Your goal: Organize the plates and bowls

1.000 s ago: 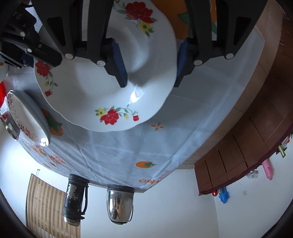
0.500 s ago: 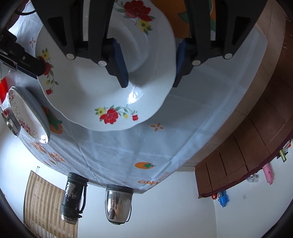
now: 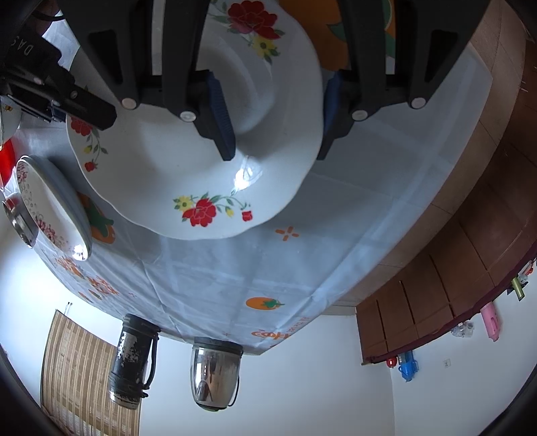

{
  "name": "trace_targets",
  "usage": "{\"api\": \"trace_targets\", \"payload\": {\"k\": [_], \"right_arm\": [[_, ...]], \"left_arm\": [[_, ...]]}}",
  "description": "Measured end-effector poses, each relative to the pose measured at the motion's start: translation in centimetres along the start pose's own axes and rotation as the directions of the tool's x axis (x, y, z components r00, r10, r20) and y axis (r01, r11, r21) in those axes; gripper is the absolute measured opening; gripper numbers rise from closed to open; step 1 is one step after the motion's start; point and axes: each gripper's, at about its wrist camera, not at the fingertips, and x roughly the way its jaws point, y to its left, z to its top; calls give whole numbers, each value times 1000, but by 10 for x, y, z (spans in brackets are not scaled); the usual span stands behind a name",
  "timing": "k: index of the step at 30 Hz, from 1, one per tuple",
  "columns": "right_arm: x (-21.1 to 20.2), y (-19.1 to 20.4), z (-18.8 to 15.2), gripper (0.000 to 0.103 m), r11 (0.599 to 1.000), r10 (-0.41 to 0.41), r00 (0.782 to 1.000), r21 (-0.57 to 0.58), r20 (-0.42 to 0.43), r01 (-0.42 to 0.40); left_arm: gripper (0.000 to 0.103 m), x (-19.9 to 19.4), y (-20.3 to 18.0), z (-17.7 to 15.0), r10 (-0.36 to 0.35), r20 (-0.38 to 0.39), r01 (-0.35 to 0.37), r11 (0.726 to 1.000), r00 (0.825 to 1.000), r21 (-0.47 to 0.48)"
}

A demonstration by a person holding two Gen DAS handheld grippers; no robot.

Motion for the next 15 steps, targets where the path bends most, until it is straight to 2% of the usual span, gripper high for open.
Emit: {"api": "trace_targets", "payload": {"k": [3, 15], "right_arm": [[0, -1, -1, 17, 1000, -11, 1000, -1, 4, 11], [-5, 2, -2, 17, 999, -50, 999, -18, 19, 51]], "left_arm": [[47, 0, 1, 0, -9, -4, 9, 1000, 1000, -4], [45, -3, -2, -3, -16, -1, 16, 1000, 1000, -10]]}}
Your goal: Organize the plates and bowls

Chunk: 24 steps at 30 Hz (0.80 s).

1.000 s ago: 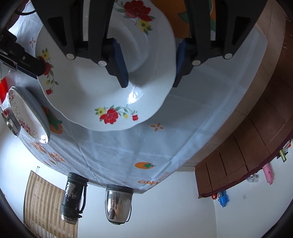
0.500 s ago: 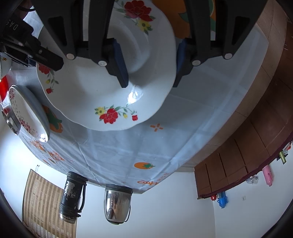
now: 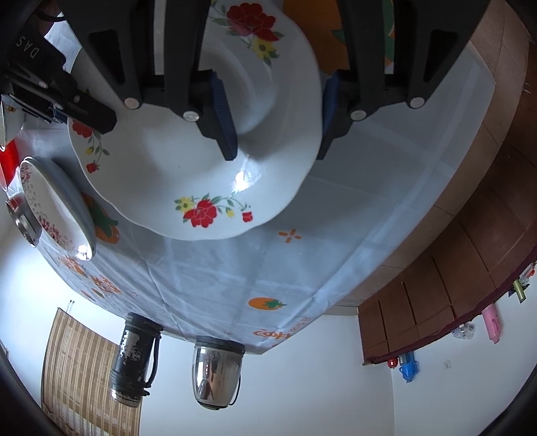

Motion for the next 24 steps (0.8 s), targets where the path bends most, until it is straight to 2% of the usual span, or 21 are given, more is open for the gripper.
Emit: {"api": "trace_targets", "payload": {"k": [8, 24], "right_arm": [[-13, 3, -2, 17, 1000, -10, 1000, -16, 20, 11], [-34, -10, -7, 17, 1000, 11, 998, 22, 57, -13]], "left_arm": [[44, -8, -4, -1, -6, 1, 6, 1000, 1000, -11], [44, -20, -21, 2, -23, 17, 23, 1000, 1000, -3]]}}
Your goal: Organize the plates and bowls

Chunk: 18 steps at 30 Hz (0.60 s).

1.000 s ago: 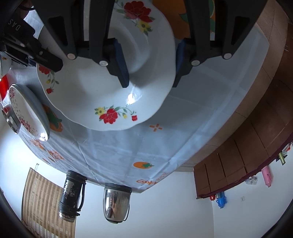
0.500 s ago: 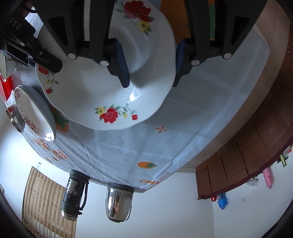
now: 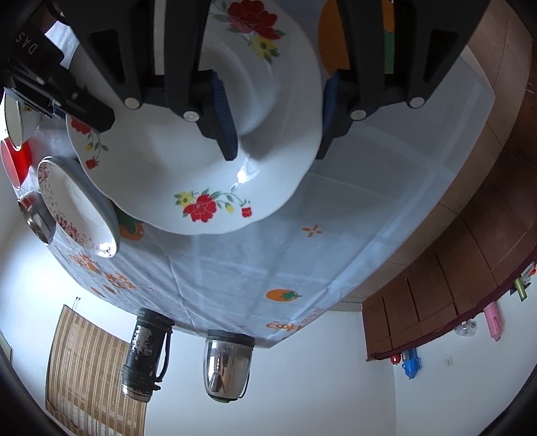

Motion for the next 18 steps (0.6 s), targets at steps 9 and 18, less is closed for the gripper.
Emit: {"api": "trace_targets", "payload": {"k": [9, 18], "right_arm": [[-34, -6, 9, 17, 1000, -3, 997, 8, 73, 2], [-75, -25, 21, 17, 998, -57, 988, 38, 147, 52]], "left_arm": [[44, -22, -27, 14, -25, 58, 22, 999, 998, 47], [44, -39, -69, 38, -87, 108, 76, 992, 990, 98]]}}
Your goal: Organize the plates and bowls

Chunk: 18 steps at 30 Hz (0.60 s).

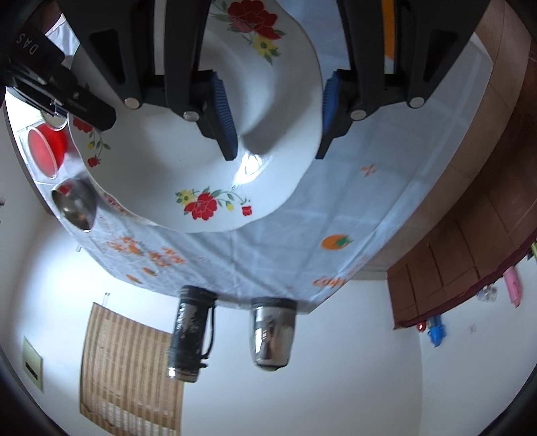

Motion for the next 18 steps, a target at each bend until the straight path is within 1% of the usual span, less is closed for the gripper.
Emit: {"api": "trace_targets", "payload": {"k": [7, 18], "right_arm": [[-31, -22, 11, 17, 998, -52, 997, 37, 65, 50], [-65, -64, 30, 17, 988, -138, 983, 89, 120, 128]], "left_arm": [[44, -6, -39, 18, -54, 37, 52, 997, 998, 55], [44, 2, -101, 36, -137, 37, 131, 984, 990, 121]]}}
